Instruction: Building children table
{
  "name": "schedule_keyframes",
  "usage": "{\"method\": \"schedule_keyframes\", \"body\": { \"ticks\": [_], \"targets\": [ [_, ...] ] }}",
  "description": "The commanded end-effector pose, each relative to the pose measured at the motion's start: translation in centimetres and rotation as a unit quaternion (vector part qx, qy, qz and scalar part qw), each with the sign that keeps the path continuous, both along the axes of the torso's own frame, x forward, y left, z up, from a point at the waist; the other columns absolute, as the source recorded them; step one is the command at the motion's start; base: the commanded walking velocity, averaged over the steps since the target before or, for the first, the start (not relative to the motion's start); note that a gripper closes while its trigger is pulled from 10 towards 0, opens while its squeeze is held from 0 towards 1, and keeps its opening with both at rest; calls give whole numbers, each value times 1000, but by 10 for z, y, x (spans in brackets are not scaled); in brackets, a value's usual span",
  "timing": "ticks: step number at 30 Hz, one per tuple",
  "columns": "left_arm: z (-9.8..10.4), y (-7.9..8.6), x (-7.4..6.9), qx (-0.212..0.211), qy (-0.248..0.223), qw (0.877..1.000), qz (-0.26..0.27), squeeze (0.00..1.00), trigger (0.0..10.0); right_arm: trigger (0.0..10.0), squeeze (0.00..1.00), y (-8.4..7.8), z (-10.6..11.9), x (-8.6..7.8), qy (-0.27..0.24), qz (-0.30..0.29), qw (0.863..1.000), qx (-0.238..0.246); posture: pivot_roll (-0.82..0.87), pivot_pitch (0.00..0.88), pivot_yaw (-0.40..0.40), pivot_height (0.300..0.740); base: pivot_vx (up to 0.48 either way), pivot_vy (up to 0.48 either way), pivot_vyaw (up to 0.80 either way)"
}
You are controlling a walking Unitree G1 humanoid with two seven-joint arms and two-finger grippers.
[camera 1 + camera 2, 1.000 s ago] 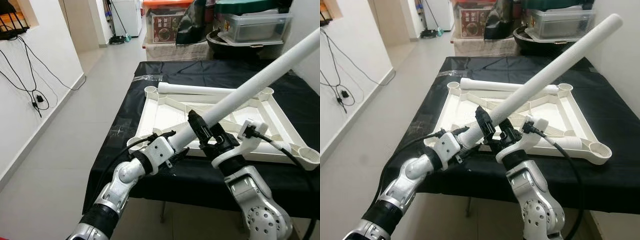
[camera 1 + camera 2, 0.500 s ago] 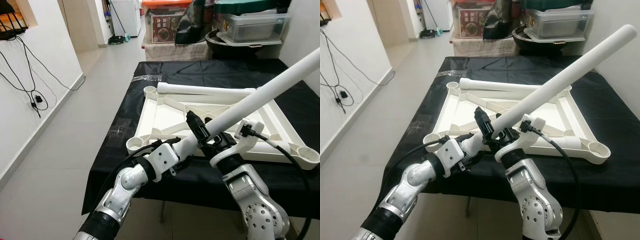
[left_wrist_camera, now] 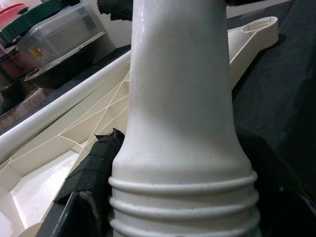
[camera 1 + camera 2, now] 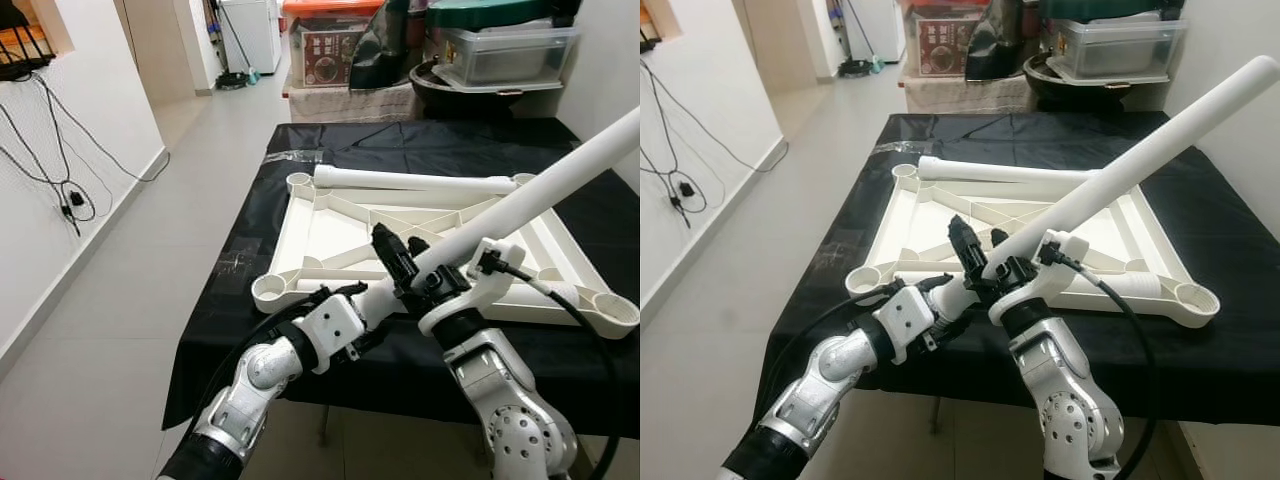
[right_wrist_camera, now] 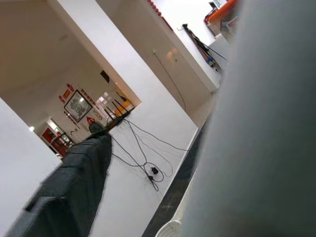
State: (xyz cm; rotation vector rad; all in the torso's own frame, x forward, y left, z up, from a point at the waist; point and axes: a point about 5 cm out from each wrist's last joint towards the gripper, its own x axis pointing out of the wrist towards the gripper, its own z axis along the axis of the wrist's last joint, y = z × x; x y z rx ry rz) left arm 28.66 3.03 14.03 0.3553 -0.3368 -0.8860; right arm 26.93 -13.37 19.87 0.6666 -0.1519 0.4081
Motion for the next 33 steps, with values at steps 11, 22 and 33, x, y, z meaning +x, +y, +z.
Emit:
{"method": "schedule_keyframes", "body": {
  "ticks": [11, 22, 33],
  "targets": [
    [-7, 3, -7, 23, 9, 1000, -11, 0, 10000, 0, 0, 6, 3, 0, -9, 10, 1000, 4, 75, 0, 11, 740, 0, 0, 0],
    [-17, 12, 0, 20, 58, 998, 22, 1000, 10000, 0, 0, -1, 6, 3, -16, -1, 1000, 2, 75, 0, 8, 740, 0, 0, 0],
    [-32, 15, -3, 40, 85, 995, 29, 1000, 10000, 0, 0, -5, 12, 3, -31, -17, 999, -2, 68, 0, 17, 740, 0, 0, 0]
  ]
}}
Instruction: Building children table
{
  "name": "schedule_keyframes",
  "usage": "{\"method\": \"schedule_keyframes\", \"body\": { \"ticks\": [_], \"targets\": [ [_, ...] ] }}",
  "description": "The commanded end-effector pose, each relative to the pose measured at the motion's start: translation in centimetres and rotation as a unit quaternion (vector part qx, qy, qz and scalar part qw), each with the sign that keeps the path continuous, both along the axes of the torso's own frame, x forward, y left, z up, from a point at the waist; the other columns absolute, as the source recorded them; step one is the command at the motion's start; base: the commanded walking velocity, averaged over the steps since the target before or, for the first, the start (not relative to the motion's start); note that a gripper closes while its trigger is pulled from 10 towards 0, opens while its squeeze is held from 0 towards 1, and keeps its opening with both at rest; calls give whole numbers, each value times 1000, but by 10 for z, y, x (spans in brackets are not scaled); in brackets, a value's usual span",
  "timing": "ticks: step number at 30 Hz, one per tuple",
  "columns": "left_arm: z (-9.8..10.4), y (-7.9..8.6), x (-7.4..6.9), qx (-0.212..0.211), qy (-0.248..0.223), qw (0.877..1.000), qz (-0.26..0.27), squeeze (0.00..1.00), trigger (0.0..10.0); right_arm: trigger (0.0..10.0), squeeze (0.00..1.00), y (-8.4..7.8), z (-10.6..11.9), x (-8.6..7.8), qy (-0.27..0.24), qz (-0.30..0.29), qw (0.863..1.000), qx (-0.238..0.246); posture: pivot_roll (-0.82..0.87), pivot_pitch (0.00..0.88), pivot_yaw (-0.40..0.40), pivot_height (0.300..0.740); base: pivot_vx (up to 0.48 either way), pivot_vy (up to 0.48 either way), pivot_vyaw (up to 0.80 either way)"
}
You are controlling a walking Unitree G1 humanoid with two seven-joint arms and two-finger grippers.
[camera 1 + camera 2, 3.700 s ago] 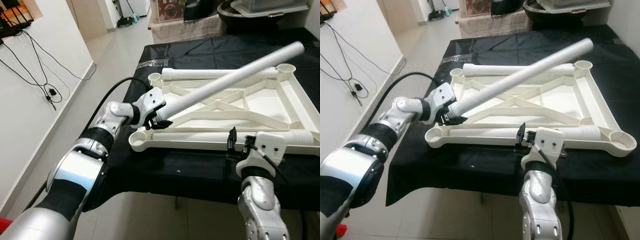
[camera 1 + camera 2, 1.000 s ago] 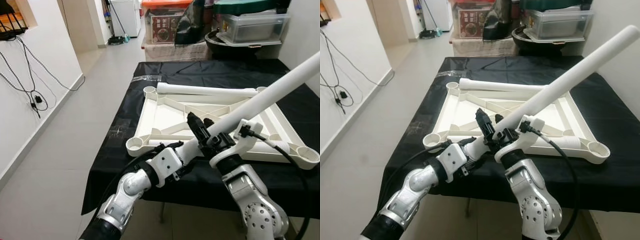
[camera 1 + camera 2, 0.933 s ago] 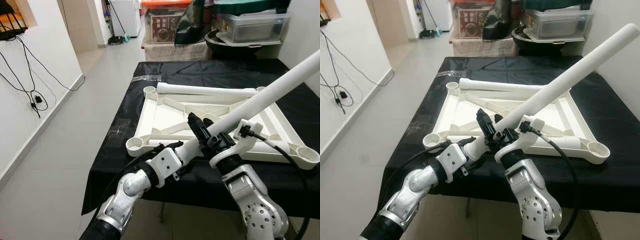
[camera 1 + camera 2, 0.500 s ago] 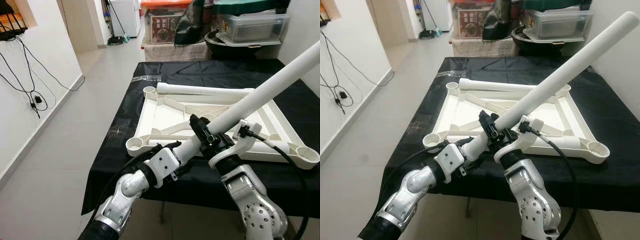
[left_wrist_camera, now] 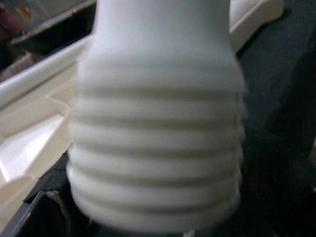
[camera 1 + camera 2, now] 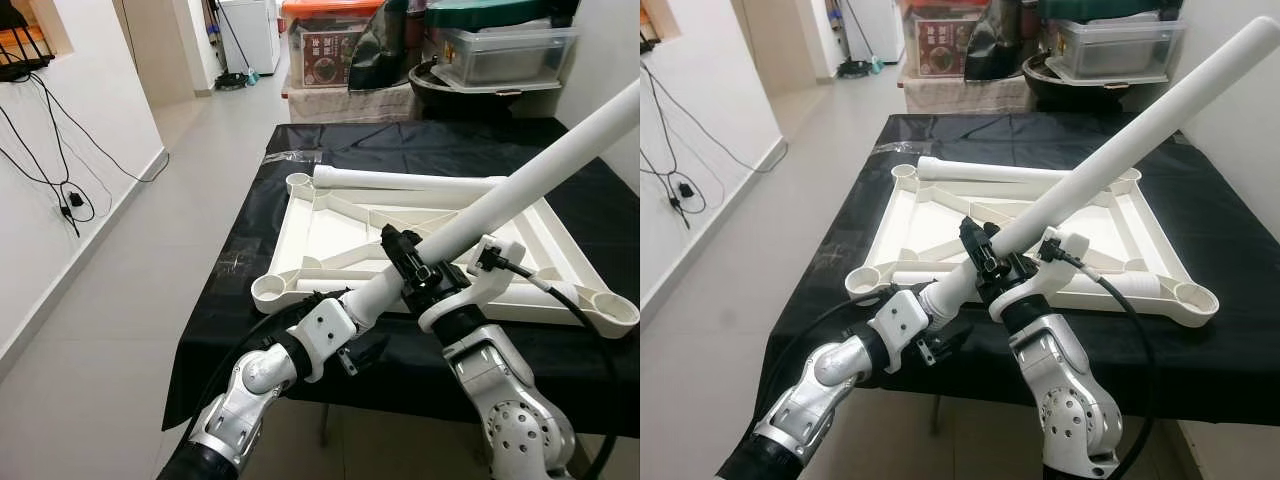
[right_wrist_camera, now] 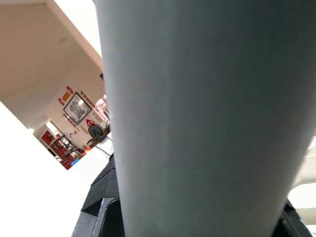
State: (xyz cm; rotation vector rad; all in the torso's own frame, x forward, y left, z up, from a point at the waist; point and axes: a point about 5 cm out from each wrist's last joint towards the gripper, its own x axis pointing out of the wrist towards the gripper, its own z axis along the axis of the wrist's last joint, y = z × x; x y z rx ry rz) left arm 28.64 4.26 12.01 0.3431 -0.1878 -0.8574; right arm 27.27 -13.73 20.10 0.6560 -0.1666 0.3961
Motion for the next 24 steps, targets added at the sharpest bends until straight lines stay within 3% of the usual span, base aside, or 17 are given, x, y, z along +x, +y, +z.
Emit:
{"method": "schedule_keyframes", "body": {
  "ticks": [1, 2, 3, 7, 11, 19, 24],
  "targets": [
    [-14, 3, -3, 21, 27, 999, 8, 0, 10000, 4706, 0, -4, 10, 0, -26, -24, 999, -4, 68, 0, 17, 740, 0, 0, 0],
    [-15, 3, -3, 23, 31, 999, 13, 0, 10000, 4706, 0, -7, 10, 1, -26, -35, 999, -8, 68, 0, 17, 740, 0, 0, 0],
    [-16, 4, -2, 23, 34, 999, 22, 0, 10000, 10000, 0, -12, 10, 2, -24, -59, 998, -19, 66, 0, 17, 740, 0, 0, 0],
    [-18, 8, 0, 20, 39, 998, 45, 0, 10000, 10000, 0, -27, 9, 7, -20, -128, 989, -64, 66, 0, 18, 740, 0, 0, 0],
    [-18, 9, 0, 8, 45, 997, 57, 0, 10000, 10000, 0, -42, 9, 10, -29, -194, 973, -124, 67, 0, 13, 740, 0, 0, 200],
    [-12, 4, -7, -23, 46, 997, 60, 0, 10000, 10000, 0, -42, 12, 11, -41, -207, 966, -147, 68, 0, 4, 740, 0, 0, 800],
    [-2, 5, -3, -56, 50, 994, 84, 0, 10000, 10000, 0, -41, 11, 11, -44, -211, 965, -151, 70, 0, 0, 740, 0, 0, 800]
  ]
}}
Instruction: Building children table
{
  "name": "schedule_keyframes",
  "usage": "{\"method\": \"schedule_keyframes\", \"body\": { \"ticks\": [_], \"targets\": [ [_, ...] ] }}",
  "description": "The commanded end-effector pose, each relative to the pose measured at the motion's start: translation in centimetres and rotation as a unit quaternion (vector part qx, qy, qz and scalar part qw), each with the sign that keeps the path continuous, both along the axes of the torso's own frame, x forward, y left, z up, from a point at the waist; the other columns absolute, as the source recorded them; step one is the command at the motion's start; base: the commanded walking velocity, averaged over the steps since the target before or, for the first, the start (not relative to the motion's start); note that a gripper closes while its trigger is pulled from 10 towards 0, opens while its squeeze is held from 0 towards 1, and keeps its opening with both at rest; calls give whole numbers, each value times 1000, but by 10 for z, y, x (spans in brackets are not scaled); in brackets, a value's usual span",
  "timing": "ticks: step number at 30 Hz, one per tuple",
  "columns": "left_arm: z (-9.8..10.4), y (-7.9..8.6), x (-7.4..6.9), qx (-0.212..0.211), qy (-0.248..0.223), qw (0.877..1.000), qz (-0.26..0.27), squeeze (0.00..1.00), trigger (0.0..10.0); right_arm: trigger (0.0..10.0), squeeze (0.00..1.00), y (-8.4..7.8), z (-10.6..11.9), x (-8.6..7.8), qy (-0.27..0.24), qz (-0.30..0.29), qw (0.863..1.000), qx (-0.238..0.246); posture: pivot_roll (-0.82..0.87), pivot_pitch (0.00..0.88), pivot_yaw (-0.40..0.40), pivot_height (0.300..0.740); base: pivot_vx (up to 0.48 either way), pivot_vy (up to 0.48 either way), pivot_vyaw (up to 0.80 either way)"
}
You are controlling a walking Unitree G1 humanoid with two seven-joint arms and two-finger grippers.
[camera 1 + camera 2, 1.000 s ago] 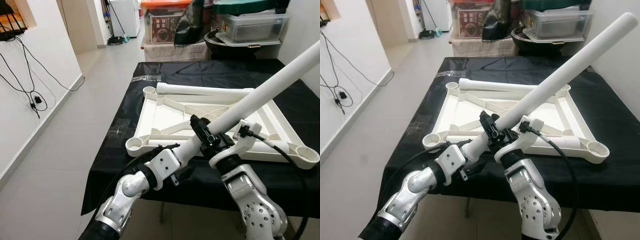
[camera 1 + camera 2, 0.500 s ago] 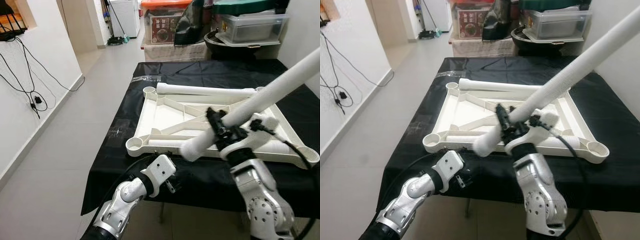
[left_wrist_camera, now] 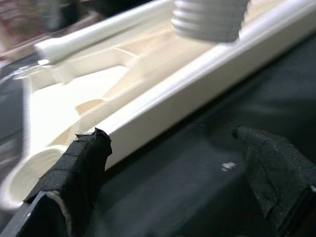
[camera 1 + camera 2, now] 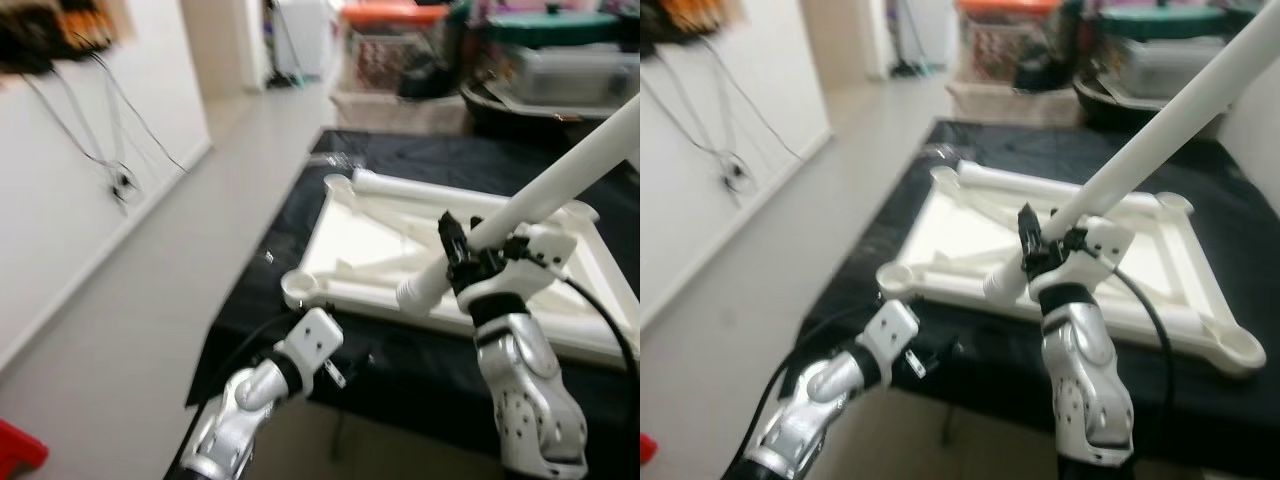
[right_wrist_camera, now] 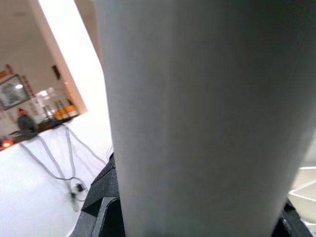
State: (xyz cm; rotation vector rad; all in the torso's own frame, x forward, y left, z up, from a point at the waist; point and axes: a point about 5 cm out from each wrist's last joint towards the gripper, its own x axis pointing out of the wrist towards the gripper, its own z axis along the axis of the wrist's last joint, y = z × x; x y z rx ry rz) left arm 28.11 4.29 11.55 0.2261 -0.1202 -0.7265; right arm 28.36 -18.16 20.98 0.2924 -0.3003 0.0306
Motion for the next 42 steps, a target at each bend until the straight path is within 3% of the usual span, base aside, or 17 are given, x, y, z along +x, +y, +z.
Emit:
{"method": "schedule_keyframes", "body": {
  "ticks": [1, 10, 16, 24, 42],
  "targets": [
    [2, 5, 2, -9, 6, 1000, 17, 0, 10000, 10000, 0, 4, 2, 0, -9, 1, 1000, -2, 70, 0, 0, 740, 0, 0, 800],
    [29, 7, 17, -64, -6, 996, 68, 0, 10000, 10000, 0, 9, 3, 1, -14, 2, 1000, -11, 72, 0, -1, 740, 0, 0, 800],
    [36, 9, 20, -73, -9, 994, 81, 0, 10000, 10000, 0, 11, 1, 1, -11, 5, 1000, -10, 71, 0, -1, 740, 0, 0, 783],
    [41, 15, 26, -82, -16, 990, 110, 0, 10000, 10000, 0, 14, -2, 1, -6, 5, 1000, -4, 70, 0, -1, 740, 0, 0, 0],
    [47, 15, 27, -75, -32, 990, 111, 0, 10000, 10000, 0, 14, -1, 1, -11, -3, 1000, -7, 75, 0, -4, 740, 290, 0, 0]
  ]
}}
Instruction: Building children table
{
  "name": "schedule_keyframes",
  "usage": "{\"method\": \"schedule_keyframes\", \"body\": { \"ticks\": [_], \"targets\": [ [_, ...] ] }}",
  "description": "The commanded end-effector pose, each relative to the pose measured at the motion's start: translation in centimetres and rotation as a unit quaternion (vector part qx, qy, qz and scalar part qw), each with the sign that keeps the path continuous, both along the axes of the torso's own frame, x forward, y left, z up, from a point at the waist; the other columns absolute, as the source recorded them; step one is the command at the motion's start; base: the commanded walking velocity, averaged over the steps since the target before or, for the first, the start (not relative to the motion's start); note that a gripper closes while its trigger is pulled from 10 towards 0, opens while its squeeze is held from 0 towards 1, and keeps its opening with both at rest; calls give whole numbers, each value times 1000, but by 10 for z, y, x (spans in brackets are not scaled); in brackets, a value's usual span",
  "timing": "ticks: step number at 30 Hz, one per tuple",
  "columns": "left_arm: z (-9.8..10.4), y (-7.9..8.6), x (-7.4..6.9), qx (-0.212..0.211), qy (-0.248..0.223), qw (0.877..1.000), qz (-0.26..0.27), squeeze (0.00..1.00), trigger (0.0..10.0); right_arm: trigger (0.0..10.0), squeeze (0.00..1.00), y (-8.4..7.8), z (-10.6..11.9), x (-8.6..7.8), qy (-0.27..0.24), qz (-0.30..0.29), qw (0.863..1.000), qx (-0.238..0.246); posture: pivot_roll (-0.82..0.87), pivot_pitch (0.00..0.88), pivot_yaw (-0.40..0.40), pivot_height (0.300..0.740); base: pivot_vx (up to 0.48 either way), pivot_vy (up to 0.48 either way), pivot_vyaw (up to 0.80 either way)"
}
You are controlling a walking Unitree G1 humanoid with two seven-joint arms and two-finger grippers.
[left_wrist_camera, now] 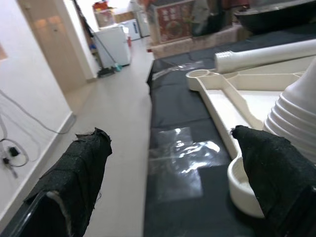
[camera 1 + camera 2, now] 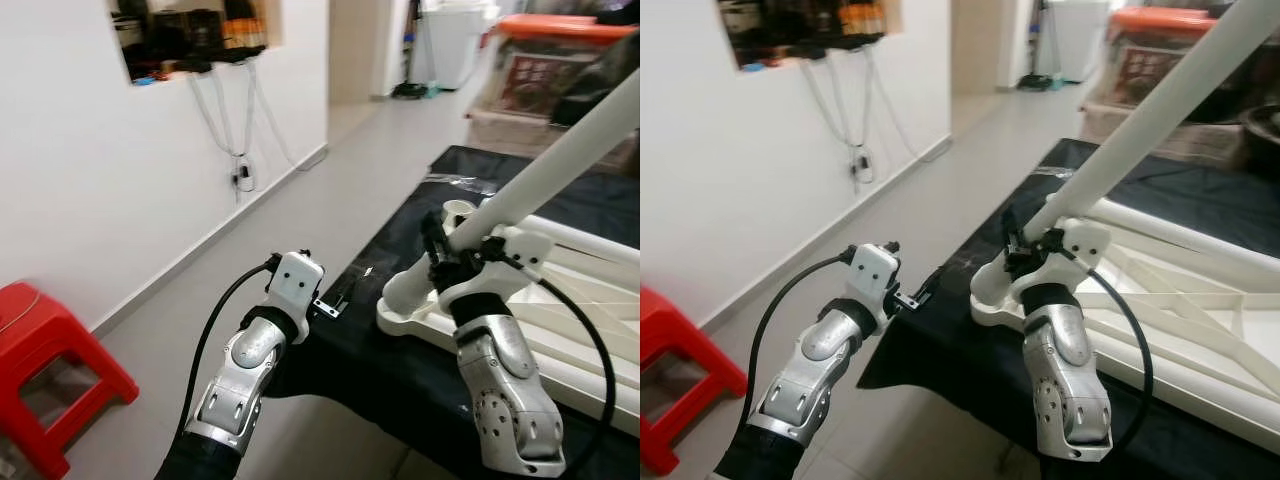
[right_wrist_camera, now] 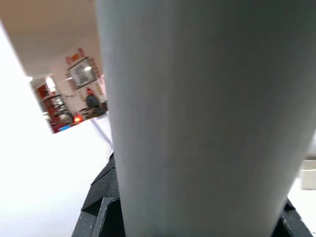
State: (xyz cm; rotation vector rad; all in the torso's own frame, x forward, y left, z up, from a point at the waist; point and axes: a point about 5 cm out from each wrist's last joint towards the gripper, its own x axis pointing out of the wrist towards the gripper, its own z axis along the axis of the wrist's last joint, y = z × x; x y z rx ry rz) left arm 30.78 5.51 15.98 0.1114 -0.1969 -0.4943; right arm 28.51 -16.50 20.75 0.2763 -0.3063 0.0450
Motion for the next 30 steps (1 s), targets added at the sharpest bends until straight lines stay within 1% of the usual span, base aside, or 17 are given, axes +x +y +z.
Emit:
{"method": "schedule_keyframes", "body": {
  "ticks": [1, 4, 7, 18, 20, 21, 22, 25, 29, 30],
  "targets": [
    [3, 3, 1, 1, -6, 1000, 4, 0, 10000, 10000, 0, -2, 1, -1, -7, -8, 1000, 2, 75, 0, -4, 740, 315, 0, 0],
    [4, 3, 2, -3, -3, 1000, 9, 0, 10000, 10000, 0, -1, 1, 0, -8, -8, 1000, 0, 75, 0, -4, 740, 290, 0, 0],
    [5, 5, 4, -12, 0, 1000, 16, 0, 10000, 10000, 0, -1, 1, 0, -9, -8, 1000, -1, 75, 0, 0, 740, 0, 0, 0],
    [4, 5, 4, -17, 4, 1000, 20, 0, 10000, 10000, 0, -2, 4, 0, -14, -4, 1000, -4, 75, 0, 0, 740, 0, 0, 0],
    [3, 2, 2, -25, 10, 1000, 5, 0, 10000, 10000, 0, -2, 5, 4, -12, 14, 1000, -21, 75, 0, -5, 740, 0, 0, 0],
    [3, 2, 2, -25, 10, 1000, 5, 0, 10000, 10000, 0, -2, 5, 4, -12, 14, 1000, -21, 75, 0, -5, 740, 0, 0, 0],
    [0, 0, -3, -27, 18, 999, -9, 0, 10000, 10000, 0, -3, 5, 9, -10, 29, 999, -36, 76, 0, -6, 740, 0, 0, 0],
    [-2, 0, -5, -27, 22, 999, -14, 0, 10000, 10000, 0, -3, 5, 11, -10, 35, 998, -43, 78, 0, -9, 740, 0, 0, 0],
    [-17, -3, -24, -26, 52, 997, -46, 0, 10000, 10000, 0, -7, 11, 31, -9, 74, 995, -66, 98, 0, -30, 740, 0, 0, 0],
    [-17, -3, -24, -26, 52, 997, -46, 0, 10000, 10000, 0, -7, 11, 31, -9, 74, 995, -66, 98, 0, -30, 740, 0, 0, 0]
  ]
}}
